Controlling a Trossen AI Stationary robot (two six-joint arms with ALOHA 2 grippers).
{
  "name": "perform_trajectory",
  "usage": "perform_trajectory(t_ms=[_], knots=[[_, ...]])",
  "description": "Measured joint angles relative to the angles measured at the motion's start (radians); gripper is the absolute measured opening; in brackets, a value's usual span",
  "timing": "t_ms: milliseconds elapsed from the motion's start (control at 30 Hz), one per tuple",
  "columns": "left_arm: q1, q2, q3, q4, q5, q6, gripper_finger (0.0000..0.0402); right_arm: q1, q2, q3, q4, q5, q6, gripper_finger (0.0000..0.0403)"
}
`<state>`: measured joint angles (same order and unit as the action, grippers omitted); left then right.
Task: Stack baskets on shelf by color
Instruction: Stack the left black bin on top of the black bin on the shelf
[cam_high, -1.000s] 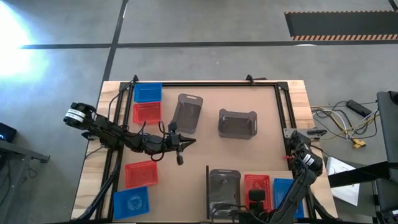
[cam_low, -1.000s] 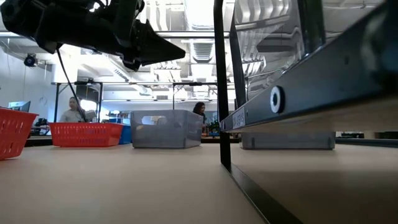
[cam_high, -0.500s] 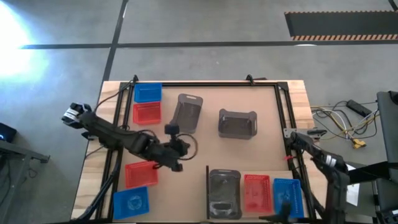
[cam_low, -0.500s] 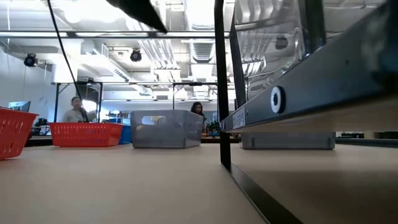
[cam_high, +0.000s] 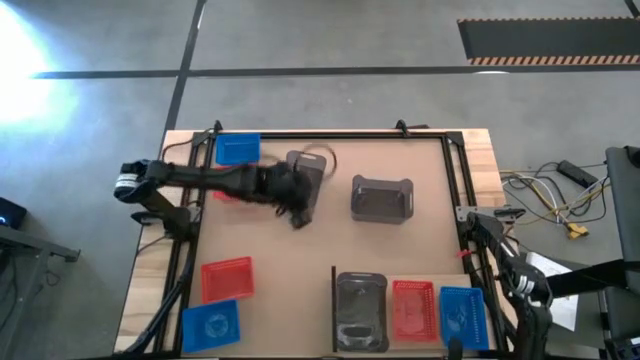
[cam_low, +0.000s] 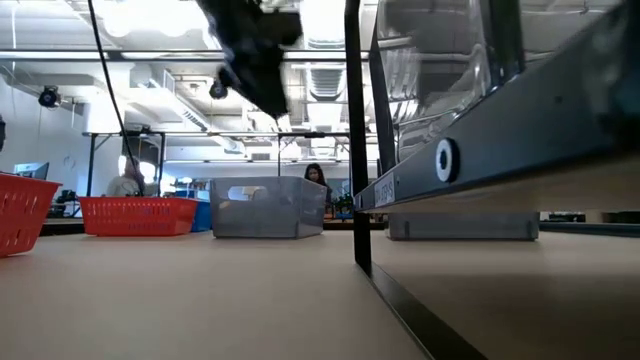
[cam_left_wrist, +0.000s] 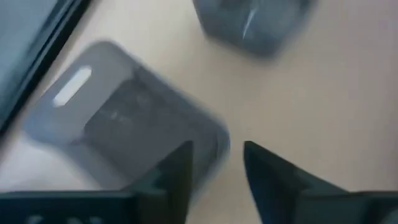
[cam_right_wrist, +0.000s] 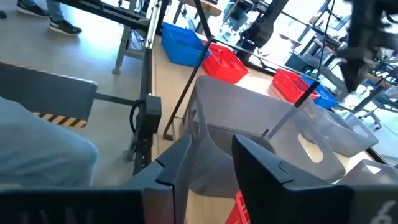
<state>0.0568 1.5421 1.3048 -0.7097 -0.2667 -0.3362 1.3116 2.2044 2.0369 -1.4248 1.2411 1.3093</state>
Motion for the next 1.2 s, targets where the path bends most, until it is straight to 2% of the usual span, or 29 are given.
perform_trajectory(t_ms=[133,233,400,667,833,967,1100,1200], knots=[[0.127,0.020,-0.085,0.261,0.113,-0.089,0.0215,0.005,-0.004,0.000,0.001,-0.006,0.000,0.0094],[0.196,0.063,-0.100,0.311,0.117,-0.128,0.0249,0.007,-0.008,0.001,0.002,-0.007,-0.008,0.0083],[0.225,0.169,-0.078,0.376,0.118,-0.128,0.0259,0.007,-0.008,-0.002,0.001,-0.008,-0.008,0.0067],[0.223,0.329,0.003,0.341,0.109,-0.130,0.0257,0.007,-0.008,-0.002,0.002,-0.010,-0.001,0.0054],[0.223,0.361,0.036,0.297,0.076,-0.110,0.0209,0.007,-0.008,-0.002,0.015,-0.010,-0.001,0.0054],[0.223,0.363,0.040,0.299,0.078,-0.031,0.0126,0.007,-0.008,-0.002,0.018,-0.010,-0.001,0.0054],[0.221,0.359,0.039,0.294,0.179,0.159,0.0026,0.007,-0.009,-0.002,0.021,-0.011,-0.001,0.0054],[0.190,0.357,0.055,0.248,0.244,0.281,0.0011,0.007,-0.009,-0.003,0.022,-0.010,-0.003,0.0054]])
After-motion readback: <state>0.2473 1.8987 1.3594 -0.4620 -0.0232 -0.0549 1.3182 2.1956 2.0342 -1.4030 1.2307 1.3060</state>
